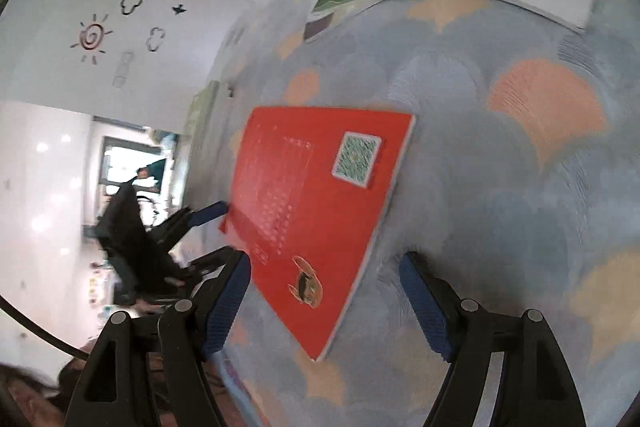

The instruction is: Organize books

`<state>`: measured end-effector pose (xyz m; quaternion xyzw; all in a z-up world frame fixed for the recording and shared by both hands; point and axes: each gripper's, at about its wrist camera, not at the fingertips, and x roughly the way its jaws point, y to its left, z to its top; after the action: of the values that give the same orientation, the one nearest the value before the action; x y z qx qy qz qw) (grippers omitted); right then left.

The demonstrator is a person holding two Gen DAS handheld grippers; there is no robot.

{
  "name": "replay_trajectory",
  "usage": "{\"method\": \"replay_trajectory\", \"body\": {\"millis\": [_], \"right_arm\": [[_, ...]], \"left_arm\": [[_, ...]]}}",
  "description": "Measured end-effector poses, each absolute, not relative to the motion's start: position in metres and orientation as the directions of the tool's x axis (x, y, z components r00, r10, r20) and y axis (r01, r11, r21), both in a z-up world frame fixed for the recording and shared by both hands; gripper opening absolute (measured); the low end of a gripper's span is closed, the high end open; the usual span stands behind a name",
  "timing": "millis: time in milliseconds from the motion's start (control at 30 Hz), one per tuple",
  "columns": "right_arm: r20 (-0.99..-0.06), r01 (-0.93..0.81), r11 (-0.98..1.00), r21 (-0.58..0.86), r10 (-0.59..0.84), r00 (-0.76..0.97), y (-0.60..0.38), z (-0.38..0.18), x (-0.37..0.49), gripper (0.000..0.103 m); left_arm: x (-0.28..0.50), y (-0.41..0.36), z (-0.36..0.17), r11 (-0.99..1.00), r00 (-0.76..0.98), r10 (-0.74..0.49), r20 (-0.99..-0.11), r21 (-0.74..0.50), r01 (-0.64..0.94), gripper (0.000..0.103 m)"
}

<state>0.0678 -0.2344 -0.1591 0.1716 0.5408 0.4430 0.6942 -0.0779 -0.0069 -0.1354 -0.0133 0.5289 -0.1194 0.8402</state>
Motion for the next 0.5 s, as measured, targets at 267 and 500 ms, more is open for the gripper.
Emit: {"method": "replay_trajectory", "body": {"millis": [267, 500], "right_arm": [[-0.572, -0.489, 0.515, 0.704, 0.819, 0.039, -0.221, -0.158, 0.088, 0.063], [-0.612, -0.612, 0.539, 0.579, 0.783, 0.110, -0.188, -0.146, 0.083, 0.089]], "left_arm": [[-0.078, -0.013, -0.137, 0.971, 0.420, -0.197, -0.886, -0.117, 0.209, 0.087], [-0.081, -0.025, -0.141, 0.969, 0.442, -0.150, -0.884, -0.043, 0.243, 0.097]]}}
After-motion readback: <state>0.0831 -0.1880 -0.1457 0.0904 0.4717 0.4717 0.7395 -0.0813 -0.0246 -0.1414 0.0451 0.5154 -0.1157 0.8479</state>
